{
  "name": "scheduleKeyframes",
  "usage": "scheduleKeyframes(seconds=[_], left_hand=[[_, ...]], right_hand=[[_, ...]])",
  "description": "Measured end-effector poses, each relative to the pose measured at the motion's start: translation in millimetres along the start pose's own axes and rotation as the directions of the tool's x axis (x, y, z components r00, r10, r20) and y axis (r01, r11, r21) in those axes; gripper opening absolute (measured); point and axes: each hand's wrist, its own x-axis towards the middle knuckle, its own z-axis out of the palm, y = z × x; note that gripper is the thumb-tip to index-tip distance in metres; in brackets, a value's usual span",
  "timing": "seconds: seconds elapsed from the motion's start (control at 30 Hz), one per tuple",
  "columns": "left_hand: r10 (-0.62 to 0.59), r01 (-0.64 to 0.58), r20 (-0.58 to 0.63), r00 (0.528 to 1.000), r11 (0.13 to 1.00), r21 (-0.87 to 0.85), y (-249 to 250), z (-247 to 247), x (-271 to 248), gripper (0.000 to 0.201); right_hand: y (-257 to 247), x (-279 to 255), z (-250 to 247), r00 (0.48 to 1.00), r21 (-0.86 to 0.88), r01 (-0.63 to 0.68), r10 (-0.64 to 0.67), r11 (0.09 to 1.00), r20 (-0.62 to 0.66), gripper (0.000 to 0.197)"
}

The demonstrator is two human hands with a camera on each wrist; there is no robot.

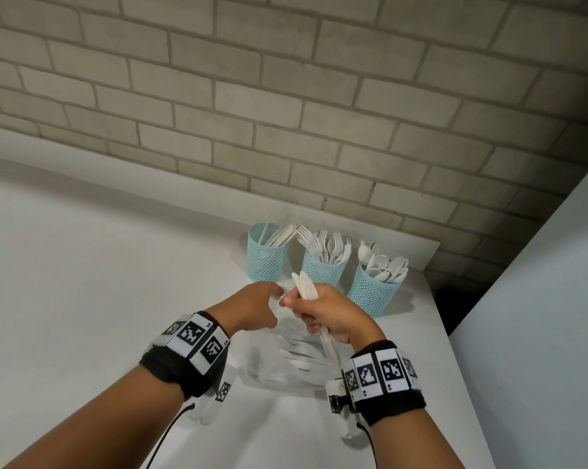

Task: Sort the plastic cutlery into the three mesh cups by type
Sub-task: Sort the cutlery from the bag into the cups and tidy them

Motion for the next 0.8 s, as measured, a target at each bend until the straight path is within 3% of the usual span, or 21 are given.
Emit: scheduleKeyframes(seconds=[0.1, 0.23, 0.37, 0.47, 0.57, 0.7, 0.8], left_hand=[[0.008, -0.008, 0.006, 1.0, 1.0, -0.008, -1.7, -0.6, -1.0, 0.062], [0.019, -0.017, 0.027, 0.999, 0.998, -0.053, -3.2, -0.6, -3.1, 0.064], [0.039, -0.038, 0.021, 0.999, 0.997, -0.07, -3.8, -1.0, -3.2, 0.063], [0.04, -0.039, 0.016, 0.999, 0.997, -0.071, -5.3, -0.5, -2.5, 0.063], [0.026, -0.026, -0.004, 1.0, 0.999, -0.038, -7.1, 0.1, -2.0, 0.063], [-0.007, 0.007, -0.037, 0.999, 1.0, -0.001, -10.8, 0.5, 0.0, 0.061], [-0.039, 0.041, -0.033, 0.999, 0.998, 0.057, -5.4, 0.0, -3.6, 0.064]], right_hand=[[10.5, 6.1, 9.7, 0.995, -0.298, -0.099, 0.096, 0.949, -0.024, 0.013], [31.1, 18.1, 27.9, 0.993, -0.666, -0.12, 0.093, 0.736, -0.076, 0.022], [40.0, 23.2, 38.5, 0.989, -0.779, -0.096, -0.03, 0.619, -0.145, 0.022], [38.6, 22.2, 39.9, 0.988, -0.806, -0.095, -0.045, 0.584, -0.149, 0.021], [33.3, 19.2, 30.4, 0.996, -0.791, -0.043, -0.033, 0.61, -0.08, 0.004], [14.5, 8.5, 7.6, 1.0, -0.59, 0.021, -0.009, 0.807, 0.023, 0.013], [-0.8, -0.8, -5.1, 0.997, -0.334, 0.052, -0.069, 0.941, -0.04, 0.021]])
